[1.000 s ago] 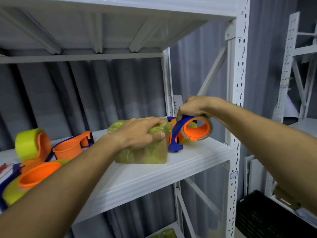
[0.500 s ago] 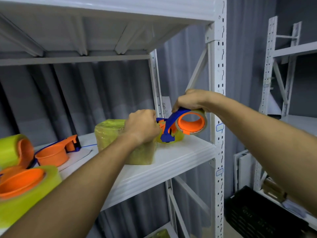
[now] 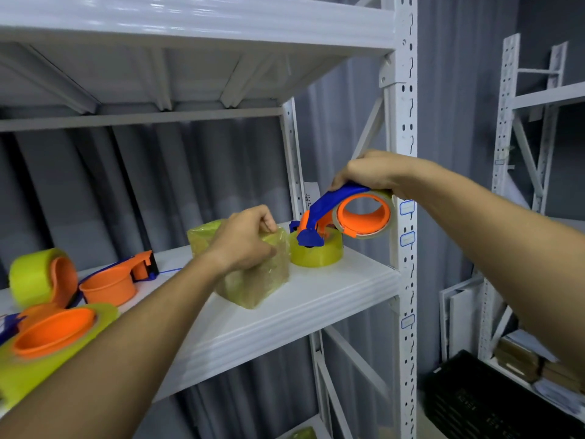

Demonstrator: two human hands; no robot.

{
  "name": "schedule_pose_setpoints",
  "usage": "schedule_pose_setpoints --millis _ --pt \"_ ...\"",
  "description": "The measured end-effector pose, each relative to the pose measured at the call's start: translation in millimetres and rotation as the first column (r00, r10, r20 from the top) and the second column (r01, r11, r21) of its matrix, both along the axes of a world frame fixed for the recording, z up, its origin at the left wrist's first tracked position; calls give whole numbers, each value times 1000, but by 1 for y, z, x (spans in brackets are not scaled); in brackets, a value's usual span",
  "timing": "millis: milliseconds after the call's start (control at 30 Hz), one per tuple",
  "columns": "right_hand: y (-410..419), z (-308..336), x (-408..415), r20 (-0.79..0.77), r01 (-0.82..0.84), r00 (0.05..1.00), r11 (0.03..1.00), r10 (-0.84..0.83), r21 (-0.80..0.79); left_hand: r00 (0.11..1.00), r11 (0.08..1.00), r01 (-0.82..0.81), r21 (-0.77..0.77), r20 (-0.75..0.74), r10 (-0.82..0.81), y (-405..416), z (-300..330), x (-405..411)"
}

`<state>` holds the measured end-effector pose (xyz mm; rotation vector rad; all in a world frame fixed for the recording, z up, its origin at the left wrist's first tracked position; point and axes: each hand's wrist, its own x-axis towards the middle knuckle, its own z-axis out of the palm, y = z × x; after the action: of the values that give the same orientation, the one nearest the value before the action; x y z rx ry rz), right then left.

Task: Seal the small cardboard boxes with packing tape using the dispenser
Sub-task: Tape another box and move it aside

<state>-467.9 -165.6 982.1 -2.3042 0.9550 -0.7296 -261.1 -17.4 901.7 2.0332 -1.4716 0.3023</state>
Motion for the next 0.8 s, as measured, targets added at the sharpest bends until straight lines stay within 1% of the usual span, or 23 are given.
schedule_pose_setpoints --millis 67,133,267,400,600,667,733,800 --pt "-1 1 -4 24 -22 999 1000 21 14 993 997 76 22 -92 -73 8 5 8" --pt "-2 2 -6 46 -48 998 998 47 28 987 994 107 -6 -123 -107 13 5 12" --pt "-1 4 -8 90 -109 991 991 102 76 1000 995 24 -101 16 -22 17 -12 17" --pt "1 3 -5 138 -171 978 978 154 117 998 991 64 -117 -10 -66 22 -16 23" --pt "15 2 4 198 -279 948 949 248 149 975 986 165 -12 -151 -165 47 0 38" --pt "21 1 10 217 -305 938 940 269 153 960 978 209 1 -194 -204 55 4 42" --pt "27 1 19 224 -333 928 931 297 146 925 964 263 -41 -273 -264 62 5 45" --pt "34 0 30 236 -360 916 925 325 125 864 952 274 -133 -400 -305 67 7 44"
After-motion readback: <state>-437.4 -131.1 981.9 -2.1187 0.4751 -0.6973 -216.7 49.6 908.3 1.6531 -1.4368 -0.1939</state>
